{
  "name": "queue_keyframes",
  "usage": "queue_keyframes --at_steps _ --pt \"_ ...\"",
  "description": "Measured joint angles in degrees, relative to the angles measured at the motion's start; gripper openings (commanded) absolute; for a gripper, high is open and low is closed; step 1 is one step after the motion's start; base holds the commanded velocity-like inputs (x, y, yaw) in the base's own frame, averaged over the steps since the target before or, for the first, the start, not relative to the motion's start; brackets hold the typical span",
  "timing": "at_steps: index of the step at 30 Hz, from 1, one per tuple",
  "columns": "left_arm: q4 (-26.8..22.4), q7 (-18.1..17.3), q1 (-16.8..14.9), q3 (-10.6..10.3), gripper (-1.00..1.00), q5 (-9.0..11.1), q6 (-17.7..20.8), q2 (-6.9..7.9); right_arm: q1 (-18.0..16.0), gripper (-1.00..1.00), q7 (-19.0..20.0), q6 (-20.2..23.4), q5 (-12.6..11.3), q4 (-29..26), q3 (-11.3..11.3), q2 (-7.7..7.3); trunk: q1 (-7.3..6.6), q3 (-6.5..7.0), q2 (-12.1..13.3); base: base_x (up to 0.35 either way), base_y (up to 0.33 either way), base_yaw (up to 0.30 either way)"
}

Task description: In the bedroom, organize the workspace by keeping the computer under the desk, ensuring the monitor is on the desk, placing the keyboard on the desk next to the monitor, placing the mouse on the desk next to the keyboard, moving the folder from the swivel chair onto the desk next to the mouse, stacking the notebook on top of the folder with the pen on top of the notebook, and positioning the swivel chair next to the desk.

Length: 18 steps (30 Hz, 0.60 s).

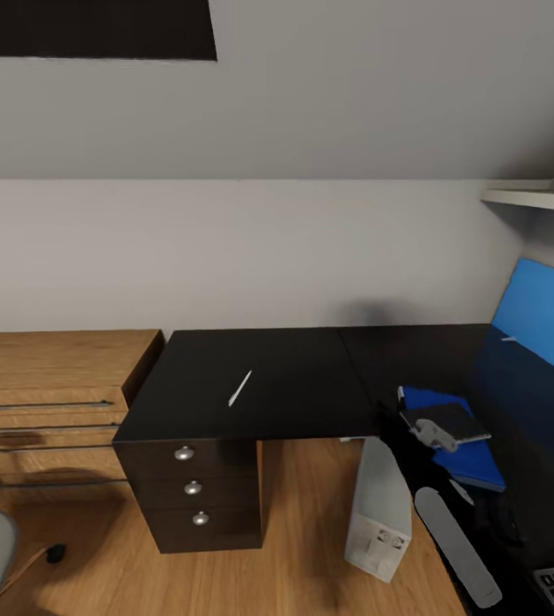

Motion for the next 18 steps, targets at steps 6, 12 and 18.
queue_keyframes --at_steps 6,12,18 --pt "0.24 0.00 0.02 0.00 1.00 -0.05 -0.04 0.00 -1.46 1.00 -19.30 16.43 11.46 -0.08 6.71 4.60 -1.32 1.08 2.41 0.000 0.000 0.000" --pt "0.30 0.14 0.03 0.02 1.00 -0.03 -0.21 -0.01 -1.88 1.00 -23.98 18.22 13.44 -0.40 7.94 7.85 -1.55 1.26 2.82 0.000 0.000 0.000" --pt "0.30 0.23 0.03 0.13 1.00 -0.01 -0.30 0.00 -1.87 1.00 -24.68 17.96 13.66 -2.89 10.76 8.12 -1.55 1.26 2.82 0.000 0.000 0.000"
